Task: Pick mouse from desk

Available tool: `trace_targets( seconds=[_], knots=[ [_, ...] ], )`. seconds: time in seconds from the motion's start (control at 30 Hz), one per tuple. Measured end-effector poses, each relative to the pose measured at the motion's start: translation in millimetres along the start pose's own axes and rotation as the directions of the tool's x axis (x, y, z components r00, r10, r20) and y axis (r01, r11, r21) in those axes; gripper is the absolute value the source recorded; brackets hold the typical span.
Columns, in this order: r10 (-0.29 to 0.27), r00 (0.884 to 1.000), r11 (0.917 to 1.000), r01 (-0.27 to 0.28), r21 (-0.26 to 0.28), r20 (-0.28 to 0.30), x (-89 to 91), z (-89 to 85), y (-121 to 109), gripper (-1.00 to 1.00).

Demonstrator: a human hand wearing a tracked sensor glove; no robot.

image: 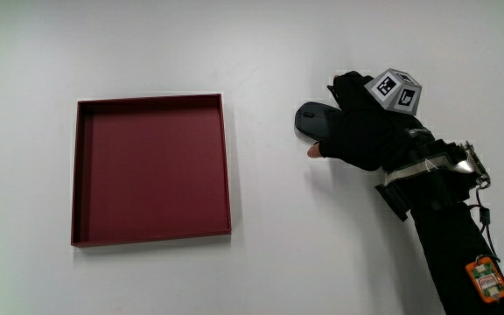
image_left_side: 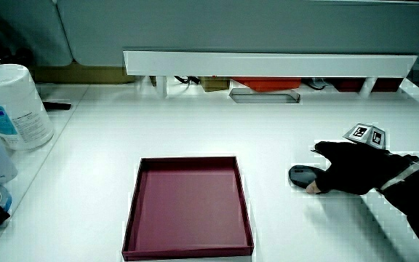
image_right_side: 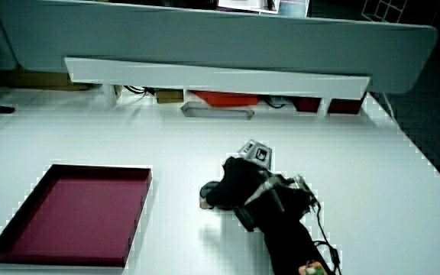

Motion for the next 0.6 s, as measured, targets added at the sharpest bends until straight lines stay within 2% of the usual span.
trace_targets(
  seconds=[0.17,0.33,0.53,0.6],
  knots=[
    [-0.036,0.999,0.9993,0.036,-0.011,0.003,7.7,-3.9,8,0.0],
    [-0.045,0.999,0.9985,0.045,-0.033,-0.01,11.5,-6.6,11,0.0],
    [-0.053,0.999,0.9986,0.053,-0.001,0.009,12.7,-7.3,12,0.0],
    [-0.039,0.999,0.9991,0.039,0.017,0.008,8.7,-5.3,9,0.12]
  ],
)
